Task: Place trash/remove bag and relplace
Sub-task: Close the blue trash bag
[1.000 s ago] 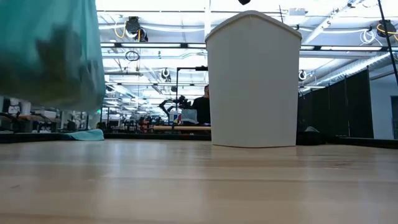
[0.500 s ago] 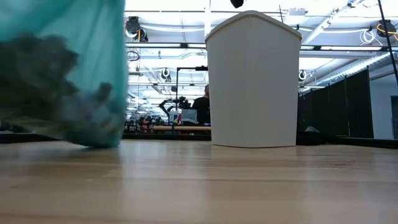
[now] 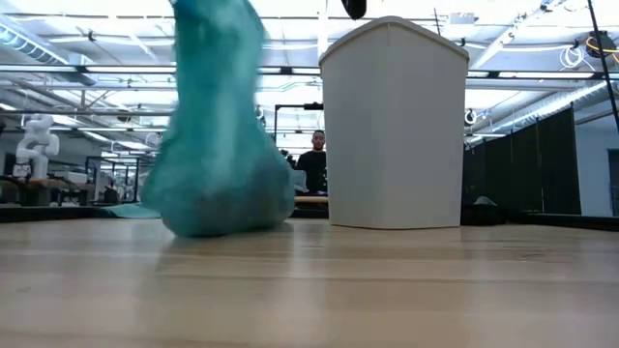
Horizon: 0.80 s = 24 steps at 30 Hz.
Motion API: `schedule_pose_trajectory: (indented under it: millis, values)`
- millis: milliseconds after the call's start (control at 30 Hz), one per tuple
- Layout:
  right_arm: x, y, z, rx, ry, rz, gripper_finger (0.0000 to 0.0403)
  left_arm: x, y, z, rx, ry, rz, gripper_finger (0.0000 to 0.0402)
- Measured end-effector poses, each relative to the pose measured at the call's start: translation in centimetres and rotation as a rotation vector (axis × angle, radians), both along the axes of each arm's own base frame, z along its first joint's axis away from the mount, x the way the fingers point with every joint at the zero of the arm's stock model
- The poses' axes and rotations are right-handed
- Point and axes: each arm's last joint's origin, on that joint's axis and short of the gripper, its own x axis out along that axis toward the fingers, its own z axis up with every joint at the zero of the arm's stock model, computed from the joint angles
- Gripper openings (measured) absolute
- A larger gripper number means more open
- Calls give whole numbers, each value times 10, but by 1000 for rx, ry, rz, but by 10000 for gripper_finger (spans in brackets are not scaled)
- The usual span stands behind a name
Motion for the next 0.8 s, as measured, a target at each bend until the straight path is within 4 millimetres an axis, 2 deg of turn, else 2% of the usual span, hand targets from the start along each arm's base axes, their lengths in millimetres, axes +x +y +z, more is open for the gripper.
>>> schedule_pose_trajectory:
  millis: [133,333,433,567,633,800]
  values:
    - [13,-1,-17,8,65,16,61,-11,0,-24,-127,219,73,0]
    - [45,3,-55,49,152,94,39,-41,-2,-32,-212,272,130,0]
    - [59,6,-75,66,192,108,29,-66,-3,-36,-272,296,178,0]
    - [65,10,-92,79,255,96,19,-93,-3,-41,-354,268,292,0]
    - [66,9,-96,64,277,78,16,-100,-3,-39,-362,219,292,0]
    - [61,1,-87,67,250,56,13,-104,-3,-36,-338,182,272,0]
